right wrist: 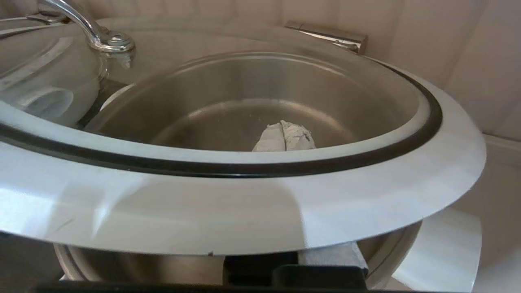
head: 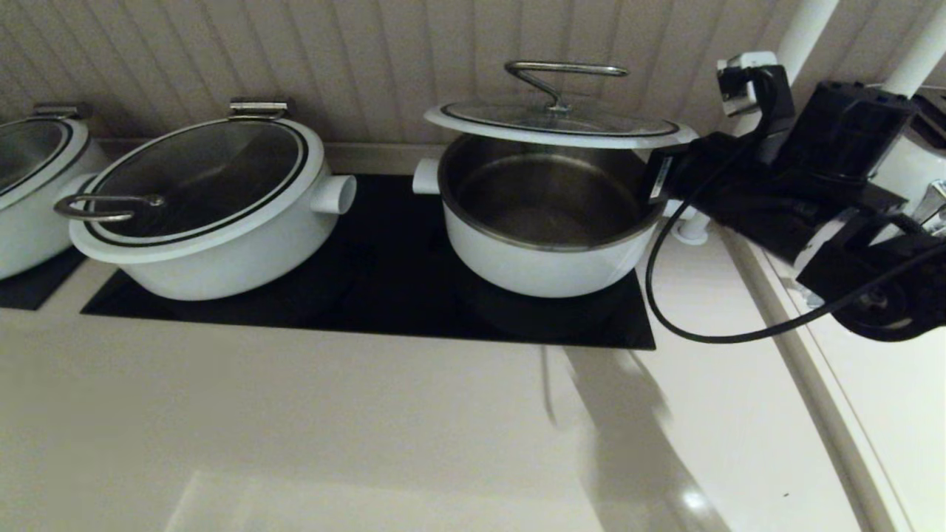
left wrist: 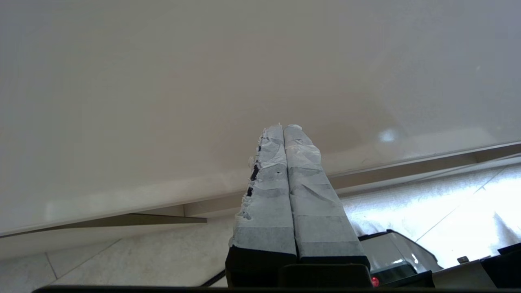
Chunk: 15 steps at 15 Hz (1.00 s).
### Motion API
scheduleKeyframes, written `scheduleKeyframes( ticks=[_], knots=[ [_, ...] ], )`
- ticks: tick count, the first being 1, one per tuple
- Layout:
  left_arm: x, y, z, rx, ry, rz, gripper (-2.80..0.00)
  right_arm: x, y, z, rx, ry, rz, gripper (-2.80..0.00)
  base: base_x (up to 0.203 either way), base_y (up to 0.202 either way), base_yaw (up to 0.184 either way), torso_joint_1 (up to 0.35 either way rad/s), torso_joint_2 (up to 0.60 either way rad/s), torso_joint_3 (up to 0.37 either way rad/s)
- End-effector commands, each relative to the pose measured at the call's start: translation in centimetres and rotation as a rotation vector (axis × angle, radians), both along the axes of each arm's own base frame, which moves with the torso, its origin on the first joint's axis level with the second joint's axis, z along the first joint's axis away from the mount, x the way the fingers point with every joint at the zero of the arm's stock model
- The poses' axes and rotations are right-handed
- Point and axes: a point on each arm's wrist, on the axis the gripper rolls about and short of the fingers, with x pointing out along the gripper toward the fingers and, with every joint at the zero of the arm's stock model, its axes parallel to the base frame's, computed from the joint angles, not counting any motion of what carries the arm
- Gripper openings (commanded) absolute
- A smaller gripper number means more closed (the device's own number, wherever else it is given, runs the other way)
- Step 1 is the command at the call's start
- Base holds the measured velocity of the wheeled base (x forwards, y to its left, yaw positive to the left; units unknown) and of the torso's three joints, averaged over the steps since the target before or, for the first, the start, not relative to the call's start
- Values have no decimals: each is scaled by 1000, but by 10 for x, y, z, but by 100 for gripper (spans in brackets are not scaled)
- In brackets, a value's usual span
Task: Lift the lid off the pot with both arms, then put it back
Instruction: Open the pot lid completely
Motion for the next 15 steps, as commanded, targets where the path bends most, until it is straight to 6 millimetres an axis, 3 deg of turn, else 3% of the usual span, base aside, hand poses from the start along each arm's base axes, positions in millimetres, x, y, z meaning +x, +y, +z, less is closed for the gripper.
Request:
scheduleKeyframes(
  ticks=[1, 10, 15],
  knots=[
    [1, 0, 0, 1, 2, 27, -280, -2, -1, 3, 4, -11, -1, -280, 0, 0, 0, 0, 0, 0],
    [-2, 0, 1, -7, -27, 251, -280, -2, -2, 8, 9, -27, -2, -280, 0, 0, 0, 0, 0, 0],
    [-10, 0, 0, -23, -133, 254, -280, -1, -4, 11, 12, -35, -11, -280, 0, 0, 0, 0, 0, 0]
  ],
)
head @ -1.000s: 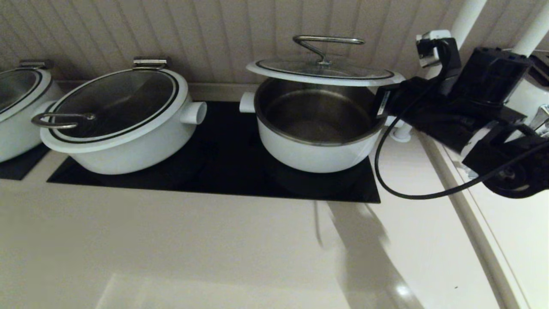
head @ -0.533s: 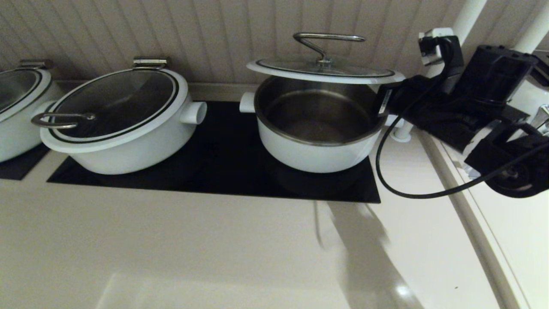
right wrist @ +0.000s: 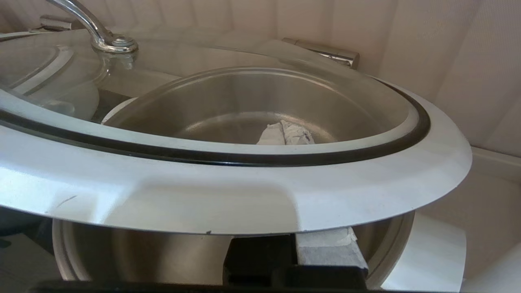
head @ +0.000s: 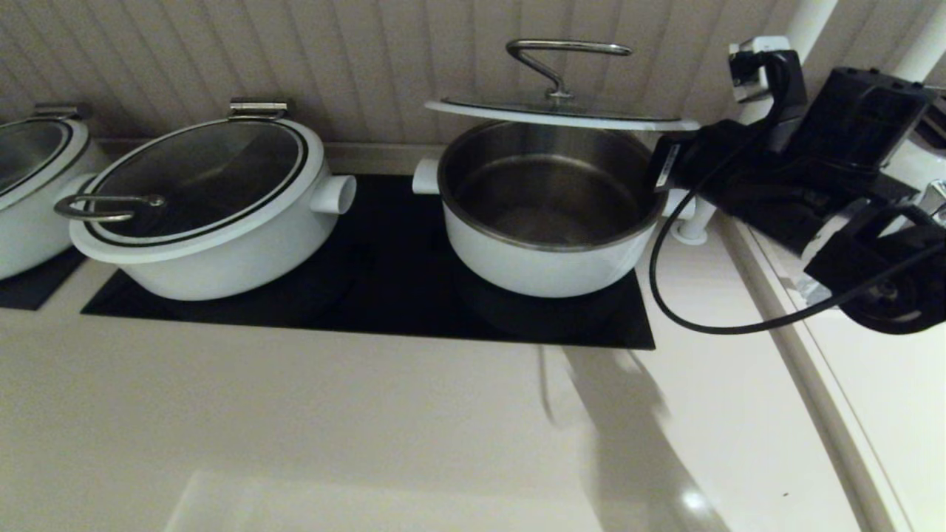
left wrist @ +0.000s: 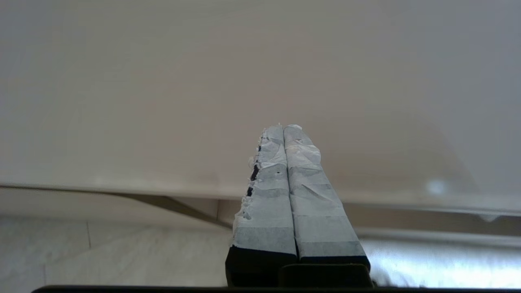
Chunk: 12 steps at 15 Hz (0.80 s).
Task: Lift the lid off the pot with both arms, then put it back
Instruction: Open the pot lid completely
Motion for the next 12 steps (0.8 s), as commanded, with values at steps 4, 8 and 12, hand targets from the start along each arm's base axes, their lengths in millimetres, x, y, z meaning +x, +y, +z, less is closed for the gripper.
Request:
scheduleKeyframes(
  ticks=[4, 8, 12],
  knots=[
    [-11, 0, -2, -3, -138, 6, -280, 0, -1, 2, 3, -9, -4, -280, 0, 0, 0, 0, 0, 0],
    [-15, 0, -3, -7, -192, 6, -280, -1, -4, 8, 9, -27, -9, -280, 0, 0, 0, 0, 0, 0],
    [-15, 0, -3, -7, -192, 6, -280, 0, -5, 16, 18, -51, -13, -280, 0, 0, 0, 0, 0, 0]
  ],
)
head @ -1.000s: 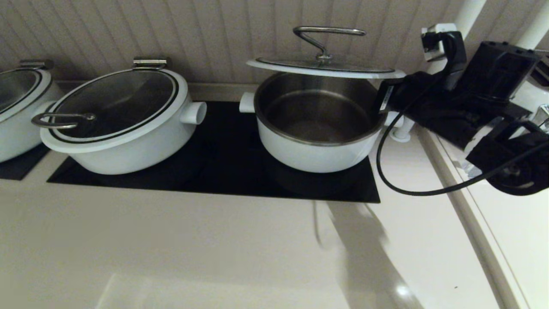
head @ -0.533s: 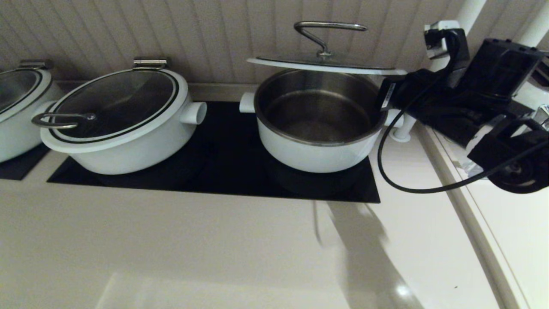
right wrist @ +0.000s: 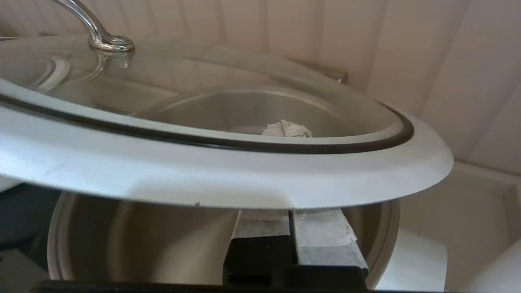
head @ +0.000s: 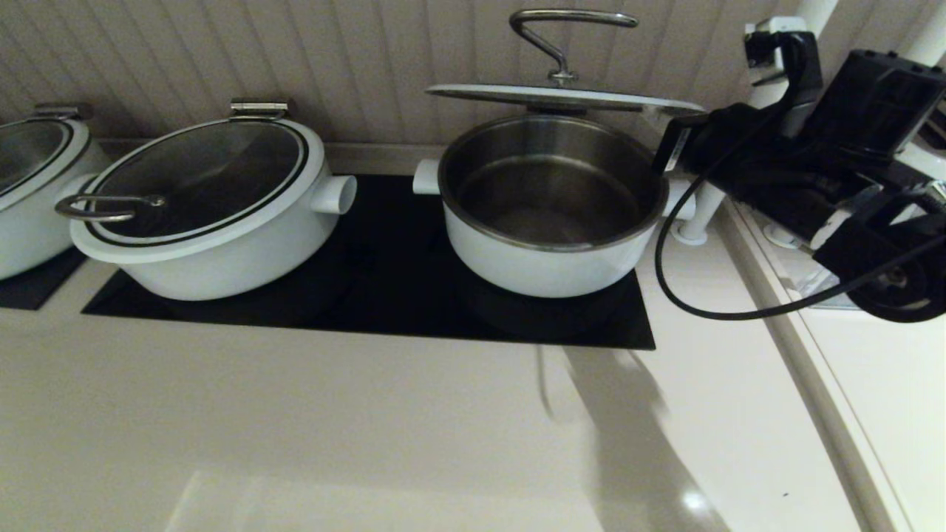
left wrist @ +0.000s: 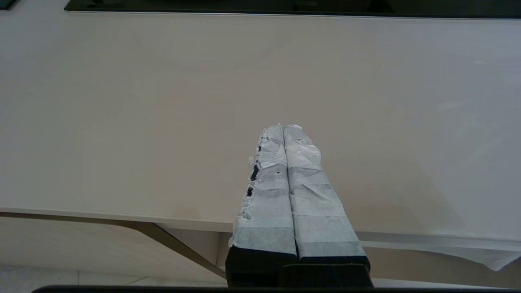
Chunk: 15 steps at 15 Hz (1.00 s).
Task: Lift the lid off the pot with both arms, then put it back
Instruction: Open the pot lid completely
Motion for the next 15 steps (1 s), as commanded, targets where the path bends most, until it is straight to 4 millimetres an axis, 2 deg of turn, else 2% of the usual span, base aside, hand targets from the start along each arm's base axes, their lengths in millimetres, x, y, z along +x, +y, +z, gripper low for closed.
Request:
scheduleKeyframes(
  ticks=[1, 15],
  knots=[
    [0, 0, 0, 1, -6, 0, -280, 0, 0, 6, 8, -23, 0, -280, 0, 0, 0, 0, 0, 0],
    [0, 0, 0, 1, -4, 0, -280, -2, -1, 30, 36, -103, 3, -280, 0, 0, 0, 0, 0, 0]
  ],
)
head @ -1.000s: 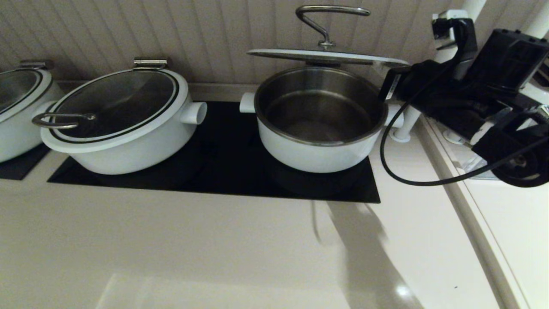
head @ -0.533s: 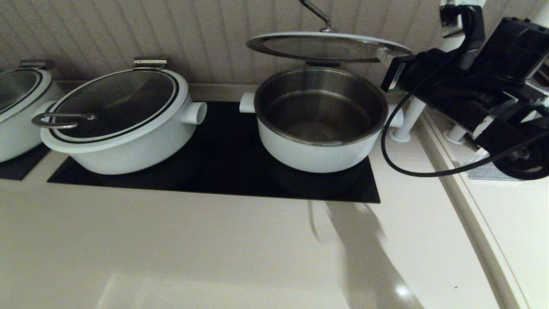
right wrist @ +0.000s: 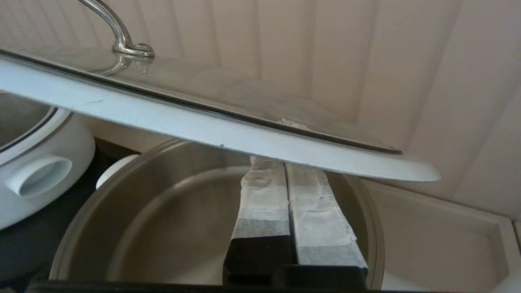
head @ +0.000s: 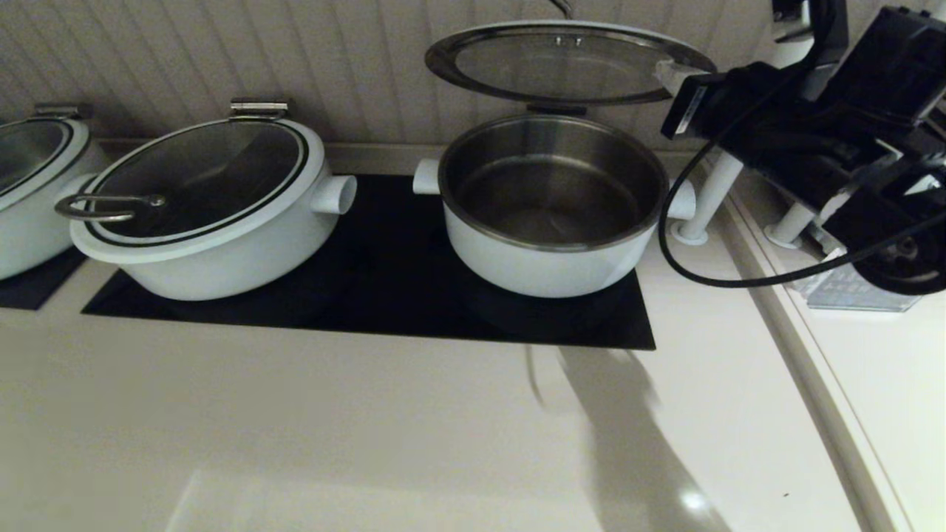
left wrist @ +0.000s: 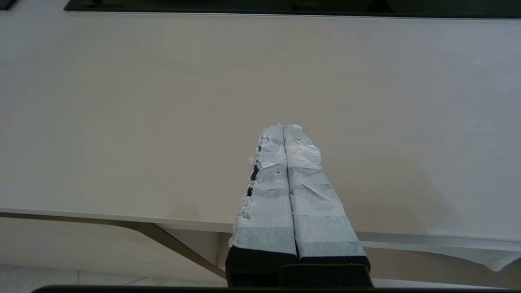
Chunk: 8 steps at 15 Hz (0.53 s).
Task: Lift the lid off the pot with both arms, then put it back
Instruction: Open the pot lid completely
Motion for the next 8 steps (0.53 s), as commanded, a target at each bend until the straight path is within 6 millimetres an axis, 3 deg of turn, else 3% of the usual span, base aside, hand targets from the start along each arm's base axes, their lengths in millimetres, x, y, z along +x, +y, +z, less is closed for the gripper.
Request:
scheduleKeyframes(
  ticks=[1, 8],
  knots=[
    [0, 0, 0, -1, -3, 0, -280, 0, 0, 4, 6, -19, 1, -280, 0, 0, 0, 0, 0, 0],
    [0, 0, 0, 1, -2, 0, -280, -2, 0, 14, 19, -53, 1, -280, 0, 0, 0, 0, 0, 0]
  ],
)
